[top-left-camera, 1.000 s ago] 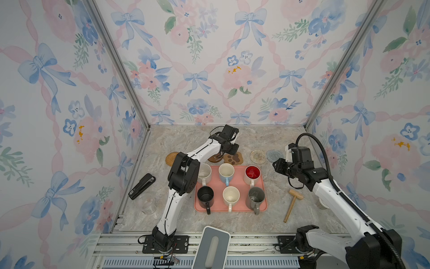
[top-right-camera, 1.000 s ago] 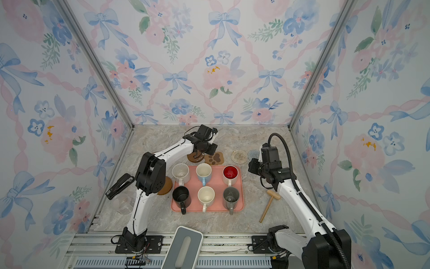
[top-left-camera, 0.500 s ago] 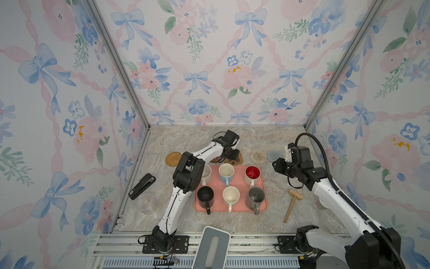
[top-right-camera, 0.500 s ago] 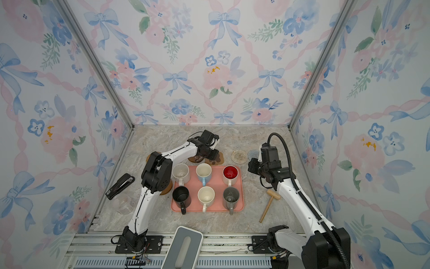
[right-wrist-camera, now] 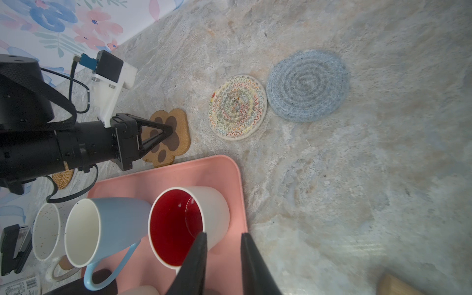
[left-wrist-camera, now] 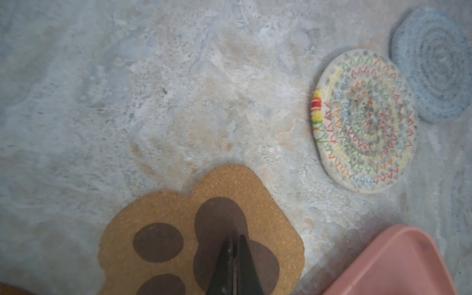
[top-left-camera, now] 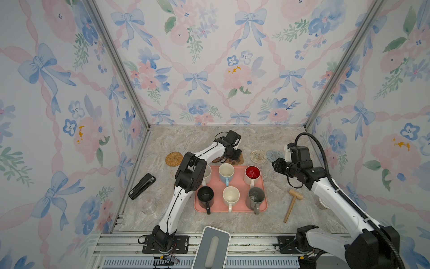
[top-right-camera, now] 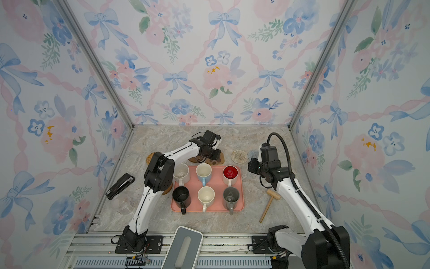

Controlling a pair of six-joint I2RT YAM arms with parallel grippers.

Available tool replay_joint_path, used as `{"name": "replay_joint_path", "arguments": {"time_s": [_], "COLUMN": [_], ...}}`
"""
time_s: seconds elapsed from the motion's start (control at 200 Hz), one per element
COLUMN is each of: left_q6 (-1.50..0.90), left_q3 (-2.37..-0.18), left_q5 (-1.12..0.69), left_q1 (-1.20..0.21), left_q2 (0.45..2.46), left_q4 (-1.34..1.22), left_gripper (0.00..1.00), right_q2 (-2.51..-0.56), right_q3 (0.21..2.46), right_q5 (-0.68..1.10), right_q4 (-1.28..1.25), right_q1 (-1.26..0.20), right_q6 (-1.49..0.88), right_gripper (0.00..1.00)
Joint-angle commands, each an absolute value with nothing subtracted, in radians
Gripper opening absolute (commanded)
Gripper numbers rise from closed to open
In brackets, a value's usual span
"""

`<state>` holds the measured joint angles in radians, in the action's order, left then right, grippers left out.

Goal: Place cups on coasters
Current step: Move the coaster to the top-center of the table.

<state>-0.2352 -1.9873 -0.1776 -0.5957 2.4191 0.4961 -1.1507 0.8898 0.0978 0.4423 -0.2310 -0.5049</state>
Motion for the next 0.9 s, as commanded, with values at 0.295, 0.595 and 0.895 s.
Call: {"name": "replay_joint_path", "arguments": {"time_s": [0.295,0.595,0.895], "left_q6": [-0.315,-0.336,-0.332], "left_q3": [-2.067,-2.129,-2.146], "left_q5": [-0.151,-0.181,-0.187], "left_q1": [-0.614,-0.618,-0.629], "left_q2": [2.545,2.577,2.573], "left_q4": [0.524,0.524,0.524], "left_gripper": [0.0,0.0,0.0], "right_q2": [-1.149,-1.152,-1.154], "right_q3": [0.891,0.892,0.893], "right_q5": [0.095,0.095,0.096], "right_q4": [0.437,0.44,0.441], "right_q1": [-0.241,-0.241,-0.241], "right_q6": [-0.49,-0.489,-0.489], "right_gripper": [0.27,0.27,0.27]}}
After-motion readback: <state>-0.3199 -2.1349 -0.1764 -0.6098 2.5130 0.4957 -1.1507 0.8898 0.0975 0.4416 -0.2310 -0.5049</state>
